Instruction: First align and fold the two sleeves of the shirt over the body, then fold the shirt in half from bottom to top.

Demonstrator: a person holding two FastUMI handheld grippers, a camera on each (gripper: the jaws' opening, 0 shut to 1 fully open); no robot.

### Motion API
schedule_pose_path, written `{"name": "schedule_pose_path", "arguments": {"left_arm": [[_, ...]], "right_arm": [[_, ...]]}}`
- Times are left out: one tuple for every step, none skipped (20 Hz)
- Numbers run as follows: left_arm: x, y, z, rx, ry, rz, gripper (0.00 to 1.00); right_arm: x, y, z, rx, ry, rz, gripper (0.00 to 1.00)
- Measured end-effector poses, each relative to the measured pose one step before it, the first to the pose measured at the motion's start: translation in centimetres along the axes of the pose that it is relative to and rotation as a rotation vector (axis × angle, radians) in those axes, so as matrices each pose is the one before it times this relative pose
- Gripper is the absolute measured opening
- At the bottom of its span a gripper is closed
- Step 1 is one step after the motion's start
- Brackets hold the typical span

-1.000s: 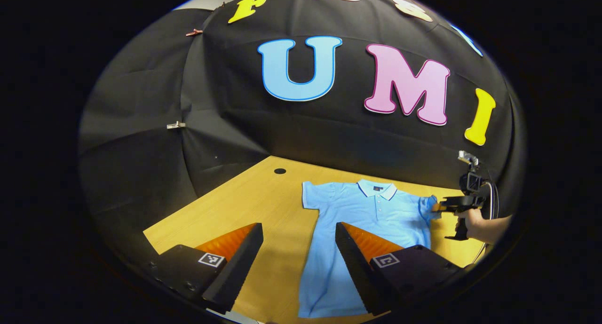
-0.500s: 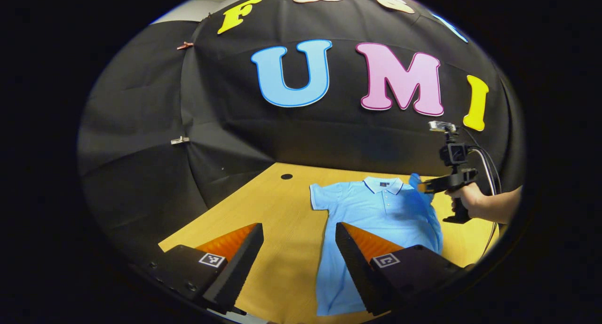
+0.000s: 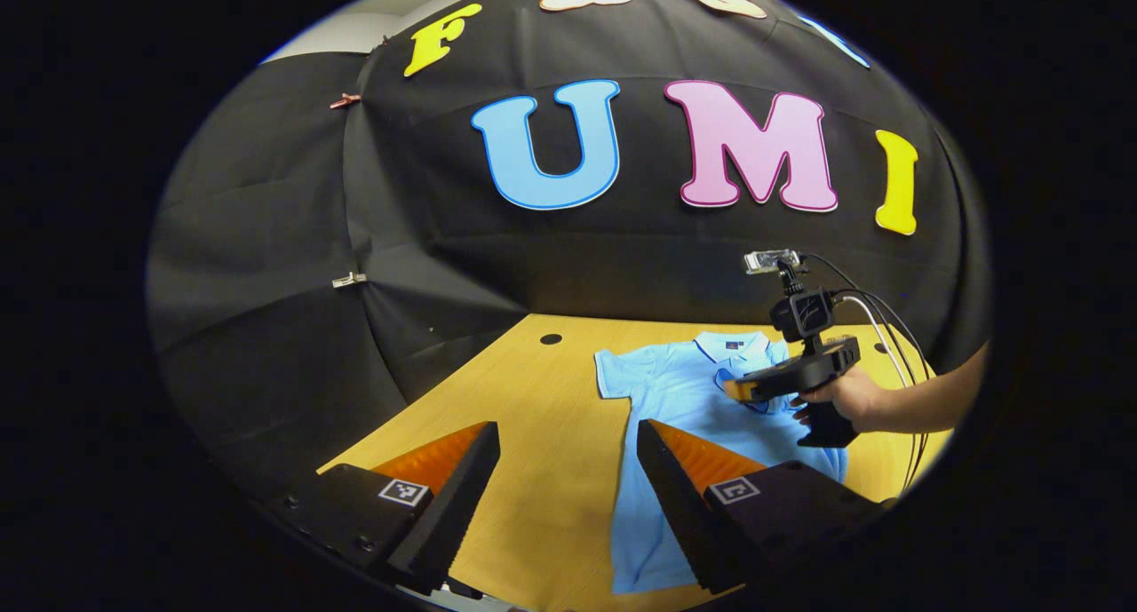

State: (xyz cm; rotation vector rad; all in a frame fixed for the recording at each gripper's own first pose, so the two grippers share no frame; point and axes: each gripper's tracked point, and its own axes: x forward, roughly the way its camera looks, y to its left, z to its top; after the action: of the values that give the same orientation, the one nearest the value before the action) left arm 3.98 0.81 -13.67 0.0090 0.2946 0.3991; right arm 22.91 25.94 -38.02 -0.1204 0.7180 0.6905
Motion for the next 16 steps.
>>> {"name": "schedule_pose_path", "arguments": {"left_arm": [[0.508, -0.043, -0.175, -0.01247, 0.0063, -0.00789, 0.99], [0.676, -0.062, 0.05, -0.00977, 0.00678, -0.01111, 0.99], [0.934, -0.275, -0.068, -0.00611, 0.01048, -0.02526, 0.99], [0.976, -0.314, 0.276, 0.00007, 0.0029, -0.02936, 0.99], [1.343, -0.146, 0.859, 0.00666, -0.01584, -0.02154, 0.99], [1.515, -0.048, 0.988, 0.0111, -0.01234, -0.02039, 0.99], [1.782, -0.106, 0.479, 0.01451, 0.00002, -0.02505, 0.99], [1.921, -0.261, 0.407, 0.015, 0.00188, -0.02403, 0.99], [2.074, -0.436, 0.102, 0.01457, 0.0091, -0.03344, 0.99], [2.217, -0.356, 0.102, 0.01208, 0.01066, -0.02842, 0.99], [2.252, -0.052, -0.027, 0.00736, 0.00571, -0.01893, 0.99], [2.276, -0.064, -0.175, 0.00493, 0.01004, -0.01731, 0.99], [2.483, -0.194, -0.446, 0.00056, 0.01401, -0.01788, 0.99], [2.584, 0.005, -0.335, -0.00391, 0.0135, -0.01112, 0.99], [2.636, 0.047, -0.616, -0.01021, 0.01593, -0.00732, 0.99], [2.42, 0.2, -0.643, -0.01714, 0.02332, -0.00085, 0.99]], "right_arm": [[-0.181, -0.206, -0.162, -0.0092, -0.00673, -0.01429, 0.77], [-1.195, -0.566, 0.289, -0.01624, -0.01325, -0.0192, 0.96], [-0.507, -0.59, 0.519, -0.00459, -0.01734, -0.0243, 0.98], [-1.002, -0.953, 0.478, 0.01257, -0.01224, -0.03331, 0.98], [-0.899, -1.031, 0.334, 0.02392, -0.00826, -0.02977, 0.98], [-1.034, -1.067, 0.511, 0.02737, -0.00925, -0.02474, 0.98], [-1.078, -1.189, 0.772, 0.02484, -0.0185, -0.02713, 0.98], [-1.08, -1.325, 0.879, 0.01475, -0.0258, -0.02676, 0.98], [-0.938, -1.298, 0.623, 0.00236, -0.02817, -0.02785, 0.98], [-0.94, -1.327, 0.515, -0.00622, -0.02256, -0.02549, 0.98], [-1.122, -1.074, 0.257, 0.00003, -0.01729, -0.01982, 0.96], [-1.278, -1.029, 0.283, 0.00646, -0.01315, -0.0122, 0.98], [-1.057, -0.965, -0.099, 0.01246, -0.0083, -0.01375, 0.98], [-1.045, -0.996, -0.296, 0.00683, -0.00883, -0.01371, 0.98], [-0.964, -1.269, -0.465, 0.00442, -0.00732, -0.02319, 0.98], [-1.126, -1.169, -0.188, 0.0127, -0.02475, -0.02131, 0.98]]}}
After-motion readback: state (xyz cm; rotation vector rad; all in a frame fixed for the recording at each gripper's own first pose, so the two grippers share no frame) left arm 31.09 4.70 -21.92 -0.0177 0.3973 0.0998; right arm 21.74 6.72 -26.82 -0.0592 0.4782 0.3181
